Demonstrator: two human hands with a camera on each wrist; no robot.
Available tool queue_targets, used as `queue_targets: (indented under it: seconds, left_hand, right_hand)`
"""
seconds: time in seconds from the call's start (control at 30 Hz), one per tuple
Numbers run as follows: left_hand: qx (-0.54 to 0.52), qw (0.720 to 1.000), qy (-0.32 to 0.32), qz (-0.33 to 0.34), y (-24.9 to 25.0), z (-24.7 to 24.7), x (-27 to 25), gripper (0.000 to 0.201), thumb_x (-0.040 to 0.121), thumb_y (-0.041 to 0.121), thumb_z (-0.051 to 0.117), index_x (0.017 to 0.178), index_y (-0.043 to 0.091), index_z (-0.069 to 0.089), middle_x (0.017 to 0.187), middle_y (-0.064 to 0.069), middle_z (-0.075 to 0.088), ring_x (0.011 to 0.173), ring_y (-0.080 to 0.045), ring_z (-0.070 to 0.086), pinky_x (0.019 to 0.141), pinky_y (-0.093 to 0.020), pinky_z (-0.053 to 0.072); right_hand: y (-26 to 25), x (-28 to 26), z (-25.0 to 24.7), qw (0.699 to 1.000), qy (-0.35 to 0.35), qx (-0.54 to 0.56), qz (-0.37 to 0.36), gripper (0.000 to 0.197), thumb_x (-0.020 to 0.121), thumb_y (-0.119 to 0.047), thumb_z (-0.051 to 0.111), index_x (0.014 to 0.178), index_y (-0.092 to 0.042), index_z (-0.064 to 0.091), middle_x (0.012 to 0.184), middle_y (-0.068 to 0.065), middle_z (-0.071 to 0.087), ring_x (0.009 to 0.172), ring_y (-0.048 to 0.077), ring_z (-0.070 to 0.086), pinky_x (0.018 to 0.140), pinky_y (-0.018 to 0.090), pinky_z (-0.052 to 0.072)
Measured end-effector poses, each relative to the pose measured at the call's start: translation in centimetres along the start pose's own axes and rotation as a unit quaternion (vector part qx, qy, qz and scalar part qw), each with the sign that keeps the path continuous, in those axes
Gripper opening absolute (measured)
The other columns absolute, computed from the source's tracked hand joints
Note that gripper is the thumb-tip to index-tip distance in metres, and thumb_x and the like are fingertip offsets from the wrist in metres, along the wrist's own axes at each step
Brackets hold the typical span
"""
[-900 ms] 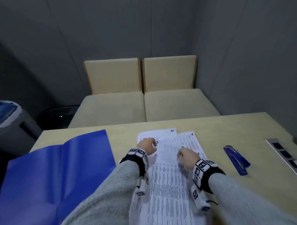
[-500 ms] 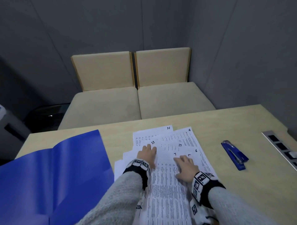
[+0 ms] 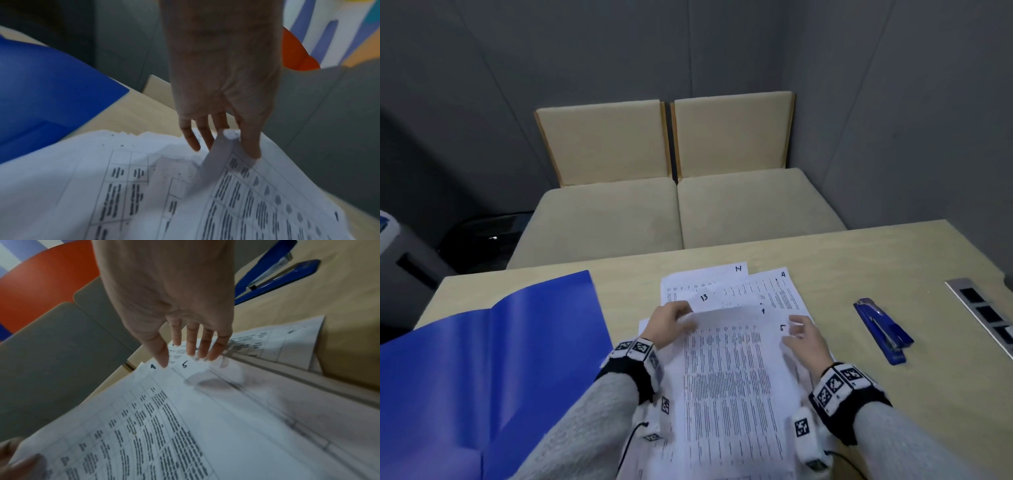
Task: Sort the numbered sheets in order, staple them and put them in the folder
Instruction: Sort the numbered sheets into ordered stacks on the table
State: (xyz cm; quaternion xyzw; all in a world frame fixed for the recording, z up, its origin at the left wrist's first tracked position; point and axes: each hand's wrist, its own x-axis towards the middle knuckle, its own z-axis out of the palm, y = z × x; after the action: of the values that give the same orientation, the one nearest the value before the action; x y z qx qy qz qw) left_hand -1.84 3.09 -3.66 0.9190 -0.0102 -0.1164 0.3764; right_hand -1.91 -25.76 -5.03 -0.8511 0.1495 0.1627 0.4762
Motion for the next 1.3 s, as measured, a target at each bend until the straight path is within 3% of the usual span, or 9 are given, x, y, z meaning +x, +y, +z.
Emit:
queue_targets:
  seconds: [0.13,0.3,0.43,0.53,0.77,0.87,1.0,1.2,1.3]
  left_hand:
    - [-0.117,0.988,-0.104,-0.014,-0.4,-0.2,-1.0,0.019,0.083,0.026,0.073,0.068,0.031,0.062,0.078,-0.001,0.070,0.076,-0.018,0.065,0.074,-0.031,0.048]
    - [-0.008,0.990,-0.141,-0.027,0.1,1.3,-2.1,0.010,0.080,0.027,0.074,0.077,0.026,0.065,0.073,0.014,0.064,0.072,-0.004,0.058,0.067,-0.021,0.042]
    - [0.177,0.984,0.006,-0.029,0.0,2.8,-2.0,0.022,0.092,0.030,0.054,0.112,0.021,0.059,0.111,-0.003,0.058,0.101,-0.020,0.055,0.086,-0.036,0.048]
    - [0.252,0.966,-0.035,-0.039,-0.1,3.7,-1.9,0.041,0.090,0.031,0.054,0.128,0.019,0.044,0.124,-0.007,0.045,0.112,-0.025,0.044,0.090,-0.037,0.044]
    - [0.244,0.969,0.025,0.039,1.3,5.1,-1.7,0.022,0.091,0.019,0.050,0.110,0.023,0.059,0.105,0.001,0.058,0.105,-0.023,0.047,0.079,-0.032,0.028]
    - [0.248,0.962,0.009,0.116,2.5,5.7,-1.4,0.019,0.095,0.022,0.048,0.108,0.023,0.063,0.103,0.001,0.060,0.102,-0.021,0.049,0.085,-0.031,0.030]
    - [0.248,0.956,-0.023,0.156,3.6,6.0,-1.1,0.018,0.096,0.021,0.046,0.103,0.020,0.063,0.098,0.004,0.067,0.095,-0.019,0.057,0.092,-0.033,0.036]
    - [0.245,0.965,0.022,0.087,3.0,5.7,0.4,0.044,0.088,0.012,0.057,0.131,0.020,0.048,0.136,-0.001,0.045,0.128,-0.021,0.038,0.110,-0.038,0.028]
    - [0.288,0.956,0.004,0.063,2.7,5.1,1.2,0.050,0.086,0.009,0.055,0.133,0.020,0.043,0.128,-0.003,0.046,0.123,-0.024,0.041,0.113,-0.043,0.025]
  right_hand:
    - [0.3,0.1,-0.2,1.000,-0.006,0.005,0.000,0.048,0.076,-0.026,0.077,0.117,-0.018,0.053,0.110,0.006,0.052,0.106,0.021,0.051,0.097,0.038,0.043]
    - [1.1,-1.2,-0.1,1.000,-0.029,-0.008,-0.002,0.027,0.080,-0.022,0.071,0.068,-0.016,0.047,0.069,0.000,0.037,0.069,0.019,0.039,0.064,0.030,0.027]
    - [2.2,-2.4,-0.2,0.996,-0.047,-0.070,0.011,0.028,0.085,-0.014,0.063,0.064,-0.016,0.045,0.061,-0.004,0.035,0.059,0.014,0.035,0.055,0.029,0.023]
    - [2.8,-3.0,-0.4,0.996,-0.071,-0.055,0.010,0.011,0.087,-0.009,0.059,0.076,-0.012,0.057,0.064,-0.004,0.045,0.062,0.012,0.044,0.055,0.024,0.030]
    - [2.5,-3.7,-0.5,0.994,-0.052,-0.091,-0.037,0.001,0.085,-0.014,0.063,0.084,-0.013,0.063,0.088,0.005,0.056,0.081,0.021,0.055,0.070,0.028,0.040]
    - [2.6,-3.7,-0.2,0.995,-0.025,-0.088,-0.045,0.019,0.086,-0.012,0.063,0.098,0.003,0.062,0.090,0.006,0.048,0.082,0.021,0.049,0.072,0.028,0.035]
    - [2.8,-4.0,-0.1,0.997,-0.013,-0.066,-0.034,0.008,0.086,-0.013,0.064,0.091,-0.010,0.058,0.080,0.000,0.049,0.081,0.019,0.048,0.067,0.027,0.036]
    - [2.8,-4.3,0.0,0.998,0.005,-0.057,-0.021,0.030,0.084,-0.011,0.065,0.059,-0.018,0.049,0.055,-0.006,0.036,0.055,0.013,0.035,0.051,0.024,0.025]
    - [2.8,-4.3,0.2,0.999,0.013,-0.044,-0.006,0.035,0.084,-0.008,0.065,0.056,-0.022,0.048,0.054,-0.007,0.036,0.052,0.009,0.034,0.048,0.020,0.024]
